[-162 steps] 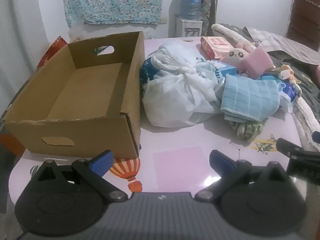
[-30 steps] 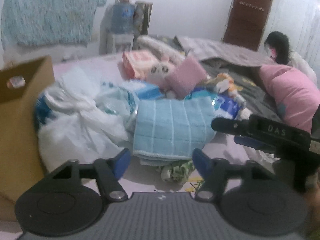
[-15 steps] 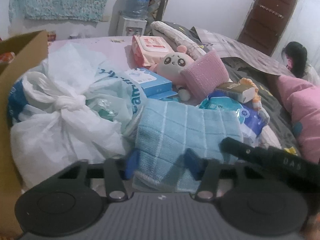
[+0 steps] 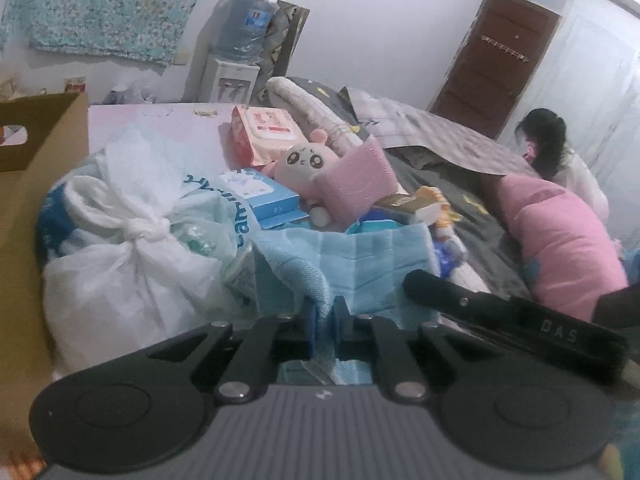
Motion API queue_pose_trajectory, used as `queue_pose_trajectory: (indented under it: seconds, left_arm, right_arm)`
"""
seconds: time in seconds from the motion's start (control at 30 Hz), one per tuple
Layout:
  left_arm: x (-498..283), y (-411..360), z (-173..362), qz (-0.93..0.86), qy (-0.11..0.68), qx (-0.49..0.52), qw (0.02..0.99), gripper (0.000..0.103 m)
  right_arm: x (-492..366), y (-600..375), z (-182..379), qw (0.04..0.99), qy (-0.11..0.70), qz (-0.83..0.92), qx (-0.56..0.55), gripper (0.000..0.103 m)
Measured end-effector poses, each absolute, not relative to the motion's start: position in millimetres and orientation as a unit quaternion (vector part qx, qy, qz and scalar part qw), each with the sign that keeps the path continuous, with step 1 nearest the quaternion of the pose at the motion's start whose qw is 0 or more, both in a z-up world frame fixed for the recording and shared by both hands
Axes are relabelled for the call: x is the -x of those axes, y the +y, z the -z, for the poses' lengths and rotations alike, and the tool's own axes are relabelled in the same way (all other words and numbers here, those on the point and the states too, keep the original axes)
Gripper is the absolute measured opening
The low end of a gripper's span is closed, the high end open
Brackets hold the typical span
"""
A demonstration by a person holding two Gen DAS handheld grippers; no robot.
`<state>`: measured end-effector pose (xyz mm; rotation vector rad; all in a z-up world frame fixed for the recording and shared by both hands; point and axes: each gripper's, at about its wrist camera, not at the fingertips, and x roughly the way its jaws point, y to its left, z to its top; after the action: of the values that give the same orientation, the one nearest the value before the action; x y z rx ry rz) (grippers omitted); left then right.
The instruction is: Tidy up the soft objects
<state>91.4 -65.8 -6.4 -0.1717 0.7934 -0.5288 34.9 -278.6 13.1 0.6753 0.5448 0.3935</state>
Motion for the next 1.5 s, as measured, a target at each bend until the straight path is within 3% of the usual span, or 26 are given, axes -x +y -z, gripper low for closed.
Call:
queue_pose_trajectory:
  seconds: [0.23,0.37,0.53,0.67,0.8,0.9,1.17,1.5]
  left_arm:
    - [-55.8,-47.9,17.3,0.252,0.435,0.06,0.862,0.01]
    - [-55.3,-51.7,43.4,0.239,0.491,0.04,0.837,0.026]
    - [-53.2,-36.1,32.0,0.217,0.45,0.056,0.865,0.04]
    - [-53.2,-24.7,23.6,0.194,0.419,0.063,0.885,0.04]
    - [-60.8,-35.0,44.9,0.212,0.445,0.054,0.868,0.037]
    - [-70.1,-40.7,71.6,0.21,0.494,0.056,0.841,0.023]
    - [-67.0,-34.4,78.6,0.214,0.494,0.066,0.84,0.023]
    - [-57.8,-1.9,71.2,0.19,0.48,0.086,0.852,0.037]
  right_arm:
    - [-10.8,-269.7,2.1,0.855,0.349,-0.199,-0.329,0.015]
    - [-6.9,-272.7,25.9,0.841,0.398,-0.154,-0.331,0.015]
    - [4.0,-277.3,17.4,0.846,0.388,-0.149,-0.334,0.015]
    - [4.8,-277.8,10.6,0.851,0.38,-0.154,-0.327,0.014]
    - [-5.9,-268.8,4.9,0.85,0.371,-0.178,-0.329,0.014]
    - [-8.9,-255.8,-5.1,0.854,0.364,-0.198,-0.314,0.014]
    - [-27.2,-218.2,-3.6,0.84,0.388,-0.24,-0.293,0.014]
    - [-65.9,-194.5,34.2,0.791,0.448,-0.252,-0.332,0.018]
